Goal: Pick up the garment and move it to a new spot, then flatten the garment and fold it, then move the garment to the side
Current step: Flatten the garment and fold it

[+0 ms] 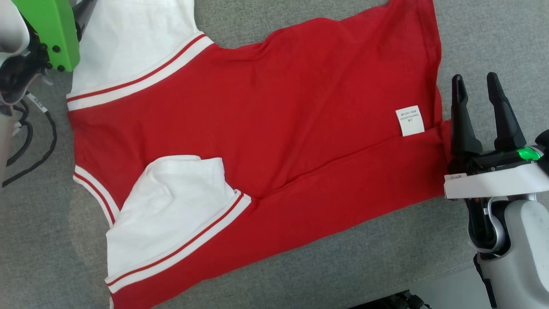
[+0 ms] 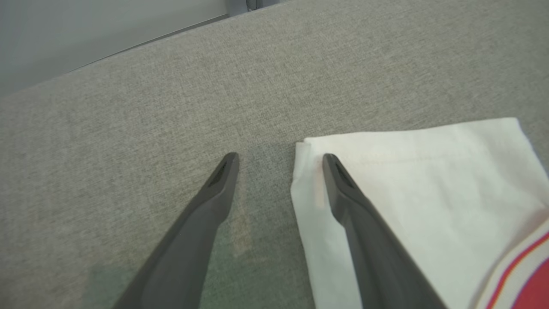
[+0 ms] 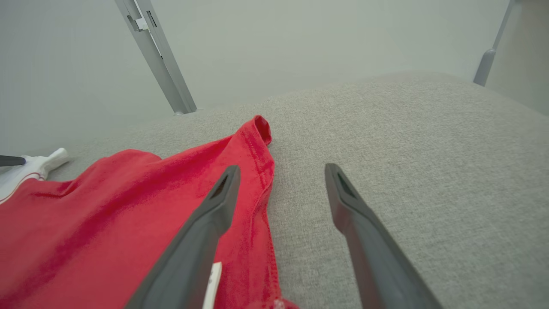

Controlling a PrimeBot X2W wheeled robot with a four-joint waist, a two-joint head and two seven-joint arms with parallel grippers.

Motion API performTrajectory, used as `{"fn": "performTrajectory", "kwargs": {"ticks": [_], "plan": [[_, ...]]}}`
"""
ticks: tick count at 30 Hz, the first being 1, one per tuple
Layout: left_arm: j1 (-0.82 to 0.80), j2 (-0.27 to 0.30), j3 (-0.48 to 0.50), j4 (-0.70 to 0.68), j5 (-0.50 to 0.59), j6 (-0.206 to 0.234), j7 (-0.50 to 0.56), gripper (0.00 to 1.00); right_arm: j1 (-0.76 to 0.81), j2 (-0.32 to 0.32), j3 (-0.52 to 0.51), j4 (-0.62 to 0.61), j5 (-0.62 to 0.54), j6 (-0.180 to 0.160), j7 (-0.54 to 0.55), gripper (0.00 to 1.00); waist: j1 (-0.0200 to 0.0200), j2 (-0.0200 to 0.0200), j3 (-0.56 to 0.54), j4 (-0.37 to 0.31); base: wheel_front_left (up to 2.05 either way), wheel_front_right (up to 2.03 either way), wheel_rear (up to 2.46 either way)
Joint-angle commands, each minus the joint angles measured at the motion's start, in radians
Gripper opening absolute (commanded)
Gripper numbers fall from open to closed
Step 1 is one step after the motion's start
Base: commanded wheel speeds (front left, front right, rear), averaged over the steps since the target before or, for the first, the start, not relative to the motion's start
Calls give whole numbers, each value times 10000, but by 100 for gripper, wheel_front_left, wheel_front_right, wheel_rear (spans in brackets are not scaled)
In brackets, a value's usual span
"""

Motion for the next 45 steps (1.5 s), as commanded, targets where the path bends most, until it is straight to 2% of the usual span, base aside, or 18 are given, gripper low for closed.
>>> {"fn": "performTrajectory", "kwargs": {"ticks": [1, 7, 8, 9, 10, 19, 23, 27, 32, 36, 45], "plan": [[-167, 140, 17, 36, 74, -15, -31, 100, -84, 16, -2, -31, 20, -15, -26, 100, 0, -1, 49, -57, 0, 0, 0], [-161, 301, -144, 191, 111, -82, 147, 100, -106, 44, 42, -37, 64, -15, -26, 100, 0, -1, 130, -210, 0, 0, 0], [-143, 328, -190, 191, 151, -93, 171, 78, -106, 46, 38, -33, 63, -15, -24, 100, 0, -1, 135, -224, 0, 0, 0], [-129, 343, -210, 180, 160, -93, 179, 32, -90, 48, 17, -30, 55, -15, -26, 100, 0, -1, 137, -236, 0, 0, 0], [-112, 350, -219, 168, 120, -117, 175, 0, -76, 43, -9, -24, 35, -15, -26, 100, 0, -1, 136, -241, 0, 0, 0], [-88, 99, -43, -238, -360, -261, -307, 0, -229, -102, 4, -145, 21, -15, -26, 100, 0, -1, -127, -48, 0, 0, 0], [-235, -15, -11, -316, -266, -298, -794, 0, -520, -274, 380, -154, 694, -15, -26, 100, 0, -1, -350, 58, 0, 0, 0], [-303, -139, 44, -238, -199, -290, -1289, 0, -1064, -738, 946, 73, 1865, -15, 296, 100, 0, -1, -536, 132, 0, 0, 0], [-345, -204, -1, -62, -79, -292, -1719, 0, -2191, -1083, 953, 876, 3167, -12, 2380, 100, 0, -1, -673, 158, 0, 0, 0], [-430, -345, -130, 40, -112, -321, -1714, 0, -3092, -1176, 784, 1735, 3688, -10, 4146, 100, 0, -1, -656, 241, 0, 0, 0], [-638, -427, -316, 56, -197, -349, -1603, 0, -4475, -1095, 247, 2650, 4981, -9, 6897, 100, 0, -1, -425, 460, 0, 0, 0]]}}
